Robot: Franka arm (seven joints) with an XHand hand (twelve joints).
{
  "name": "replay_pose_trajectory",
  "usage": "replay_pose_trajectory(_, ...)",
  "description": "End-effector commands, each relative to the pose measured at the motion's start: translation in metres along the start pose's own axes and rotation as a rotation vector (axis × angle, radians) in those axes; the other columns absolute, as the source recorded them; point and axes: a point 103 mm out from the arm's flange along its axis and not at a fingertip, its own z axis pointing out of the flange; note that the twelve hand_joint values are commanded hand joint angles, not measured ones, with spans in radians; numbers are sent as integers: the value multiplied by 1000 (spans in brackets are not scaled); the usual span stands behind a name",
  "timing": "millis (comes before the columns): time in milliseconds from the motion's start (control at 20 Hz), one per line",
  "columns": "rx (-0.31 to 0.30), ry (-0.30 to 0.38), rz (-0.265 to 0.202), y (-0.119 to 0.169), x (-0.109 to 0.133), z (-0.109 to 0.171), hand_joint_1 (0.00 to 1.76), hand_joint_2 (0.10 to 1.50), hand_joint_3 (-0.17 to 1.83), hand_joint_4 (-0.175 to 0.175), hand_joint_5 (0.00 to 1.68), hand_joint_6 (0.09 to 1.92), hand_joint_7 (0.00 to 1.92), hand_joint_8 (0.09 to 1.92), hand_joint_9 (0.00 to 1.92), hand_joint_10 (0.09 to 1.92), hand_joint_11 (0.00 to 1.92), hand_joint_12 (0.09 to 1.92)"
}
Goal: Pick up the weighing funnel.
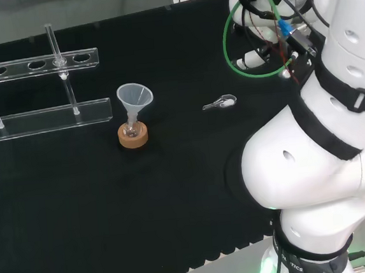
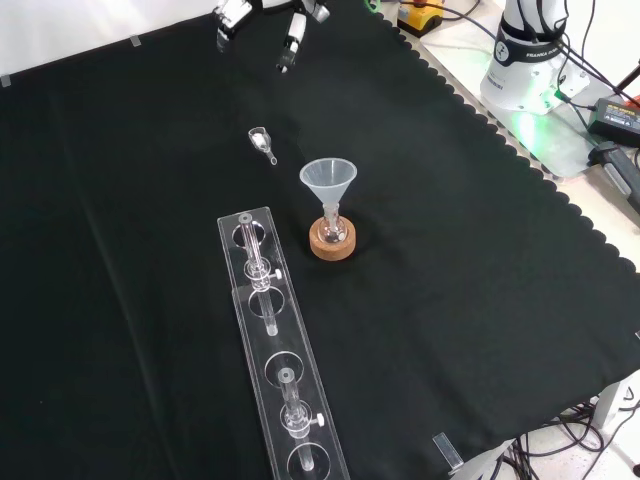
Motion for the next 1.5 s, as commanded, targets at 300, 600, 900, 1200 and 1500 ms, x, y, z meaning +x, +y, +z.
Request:
replay_pose_trajectory(300, 113, -29, -91, 17, 0, 65, 577, 721, -5, -95, 581, 656, 620, 877, 736, 714, 685, 1324)
replay_pose_trajectory(600, 95, -18, -150, 15, 3, 88, 569, 723, -3, -113, 579, 743, 709, 870, 774, 712, 714, 1307)
replay_pose_trajectory(900, 109, -12, -175, 11, 13, 99, 560, 726, -2, -120, 581, 794, 744, 867, 792, 698, 728, 1294)
replay_pose_trajectory(1200, 120, 3, -196, 13, 25, 110, 555, 727, -1, -123, 582, 808, 748, 869, 794, 694, 727, 1293)
replay_pose_trajectory(1500, 128, 5, -209, 19, 35, 115, 551, 729, 0, -126, 589, 823, 765, 877, 793, 693, 708, 1297)
